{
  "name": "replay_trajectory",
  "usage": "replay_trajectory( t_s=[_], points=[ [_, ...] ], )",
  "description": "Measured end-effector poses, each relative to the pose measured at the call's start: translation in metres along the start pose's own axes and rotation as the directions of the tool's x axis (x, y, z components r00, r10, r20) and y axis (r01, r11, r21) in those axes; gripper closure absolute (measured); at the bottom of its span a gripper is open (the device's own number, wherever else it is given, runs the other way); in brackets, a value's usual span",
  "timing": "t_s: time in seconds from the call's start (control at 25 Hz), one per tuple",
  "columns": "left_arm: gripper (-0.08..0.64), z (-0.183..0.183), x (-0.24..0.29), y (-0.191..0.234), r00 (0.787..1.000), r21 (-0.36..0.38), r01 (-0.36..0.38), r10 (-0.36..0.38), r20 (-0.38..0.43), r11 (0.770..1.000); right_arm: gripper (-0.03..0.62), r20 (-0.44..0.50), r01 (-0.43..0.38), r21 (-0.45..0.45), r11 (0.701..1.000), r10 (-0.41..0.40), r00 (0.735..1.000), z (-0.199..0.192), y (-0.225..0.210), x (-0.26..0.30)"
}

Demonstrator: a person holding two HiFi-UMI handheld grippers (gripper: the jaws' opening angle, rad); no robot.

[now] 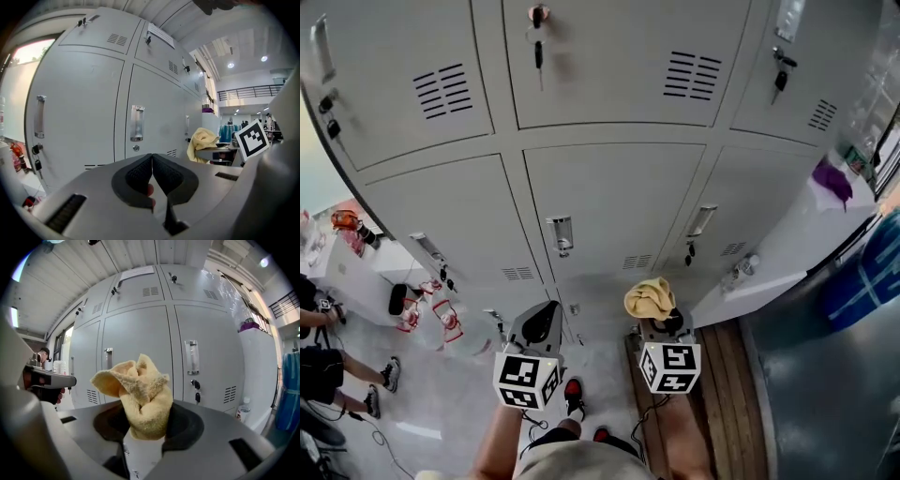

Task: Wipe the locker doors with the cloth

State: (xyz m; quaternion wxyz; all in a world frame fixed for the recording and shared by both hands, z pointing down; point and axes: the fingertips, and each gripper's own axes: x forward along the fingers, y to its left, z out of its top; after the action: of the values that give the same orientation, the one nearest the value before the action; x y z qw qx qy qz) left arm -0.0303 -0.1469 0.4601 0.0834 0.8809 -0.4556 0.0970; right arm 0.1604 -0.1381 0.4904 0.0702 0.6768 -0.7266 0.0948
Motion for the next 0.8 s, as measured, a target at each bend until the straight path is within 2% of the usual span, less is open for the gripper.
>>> replay_trajectory(
  t_s=[0.36, 0.8],
  points=[
    [0.537, 0.002, -0.071, -0.024, 0.997, -0.005, -0.061, 0.062, 0.055, 0.998, 0.408, 0.072, -0.063, -0.051, 0.997, 0.067, 0.995, 0.017, 0.027, -0.082],
    [0.537, -0.015, -0.144, -0.066, 0.993, 0.015, -0.101, 0.099, 0.063, 0.995, 0.408, 0.101, -0.117, -0.072, 0.990, 0.124, 0.987, 0.001, 0.045, -0.171]
  ],
)
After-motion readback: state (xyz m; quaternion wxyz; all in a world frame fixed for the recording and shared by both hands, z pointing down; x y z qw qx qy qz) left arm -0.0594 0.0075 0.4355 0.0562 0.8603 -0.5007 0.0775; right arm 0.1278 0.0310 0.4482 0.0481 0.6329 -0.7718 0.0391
